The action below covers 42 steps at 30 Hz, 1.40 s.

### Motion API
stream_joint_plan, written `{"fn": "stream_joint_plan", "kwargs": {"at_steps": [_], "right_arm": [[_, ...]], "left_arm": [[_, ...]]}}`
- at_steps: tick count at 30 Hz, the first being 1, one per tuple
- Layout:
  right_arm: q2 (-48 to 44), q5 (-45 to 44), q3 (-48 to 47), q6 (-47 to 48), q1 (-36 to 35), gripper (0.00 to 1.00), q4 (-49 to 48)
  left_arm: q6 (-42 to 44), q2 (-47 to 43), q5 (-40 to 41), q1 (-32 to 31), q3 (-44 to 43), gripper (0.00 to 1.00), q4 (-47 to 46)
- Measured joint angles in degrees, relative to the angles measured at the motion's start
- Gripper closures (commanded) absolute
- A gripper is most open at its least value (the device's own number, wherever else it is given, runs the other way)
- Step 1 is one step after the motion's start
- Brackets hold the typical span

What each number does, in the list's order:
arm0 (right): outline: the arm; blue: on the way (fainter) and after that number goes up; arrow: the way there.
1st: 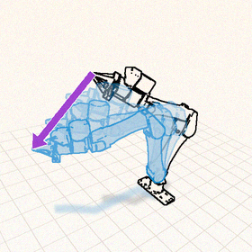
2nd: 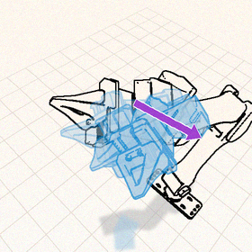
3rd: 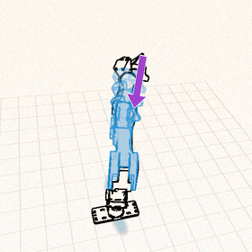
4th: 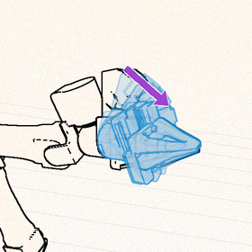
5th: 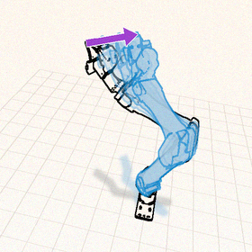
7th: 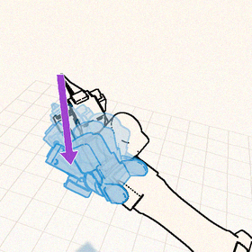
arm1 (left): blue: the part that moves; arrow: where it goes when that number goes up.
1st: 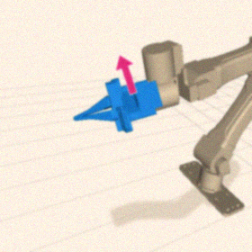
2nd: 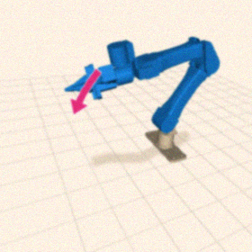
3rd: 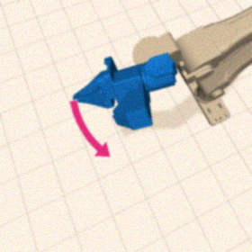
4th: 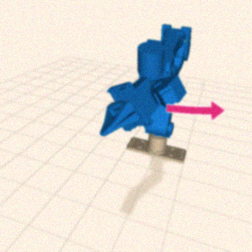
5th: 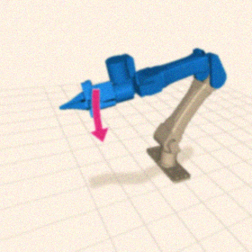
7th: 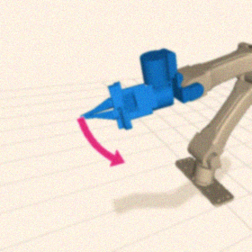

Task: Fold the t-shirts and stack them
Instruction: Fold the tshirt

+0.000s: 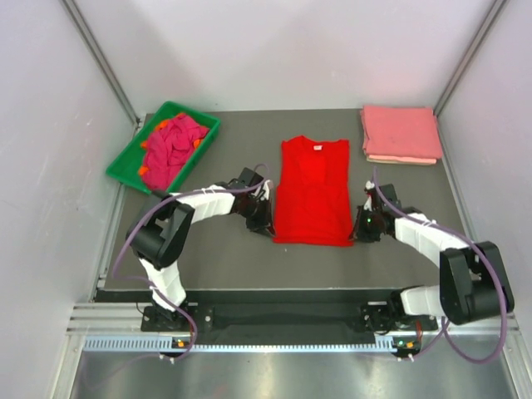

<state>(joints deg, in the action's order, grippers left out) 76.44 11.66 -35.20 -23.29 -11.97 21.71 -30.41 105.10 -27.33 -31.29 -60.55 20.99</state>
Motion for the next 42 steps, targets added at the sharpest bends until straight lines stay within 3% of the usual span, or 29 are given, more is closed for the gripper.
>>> {"fn": "stream_joint_plan", "kwargs": {"at_steps": [4, 6, 10, 14, 20, 32, 42], "right_arm": [[-4.5, -0.5, 3.9, -3.3, 0.0, 0.86, 0.3], [-6.9, -1.2, 5.0, -4.4, 0.0, 0.75, 1.6], [-9.7, -2.9, 4.5, -5.3, 0.0, 0.70, 5.6], [-9.6, -5.1, 0.1, -5.3, 0.0, 0.74, 10.0], [-3.6, -4.2, -10.5, -4.3, 0.0, 0.83, 9.2], [20.5, -5.5, -21.5, 1.5, 0.2, 0.92, 0.4], [21.4, -12.4, -24.1, 2.5, 0.4, 0.92, 1.5]], "left_arm": [[-1.2, -2.3, 2.2, -2.3, 1.4, 0.79, 0.5], [-1.5, -3.3, 3.9, -3.1, 1.5, 0.73, 1.7], [-1.2, -3.7, 9.0, -3.1, -1.9, 0.72, 7.6], [0.9, -3.3, 12.0, -2.2, -10.7, 0.76, 11.8], [4.1, 2.4, 9.3, -0.9, -22.9, 0.82, 10.5], [6.6, 20.7, 4.4, 1.4, -33.5, 0.84, 7.5], [6.5, 22.4, 5.6, 5.0, -41.3, 0.83, 7.4]]}}
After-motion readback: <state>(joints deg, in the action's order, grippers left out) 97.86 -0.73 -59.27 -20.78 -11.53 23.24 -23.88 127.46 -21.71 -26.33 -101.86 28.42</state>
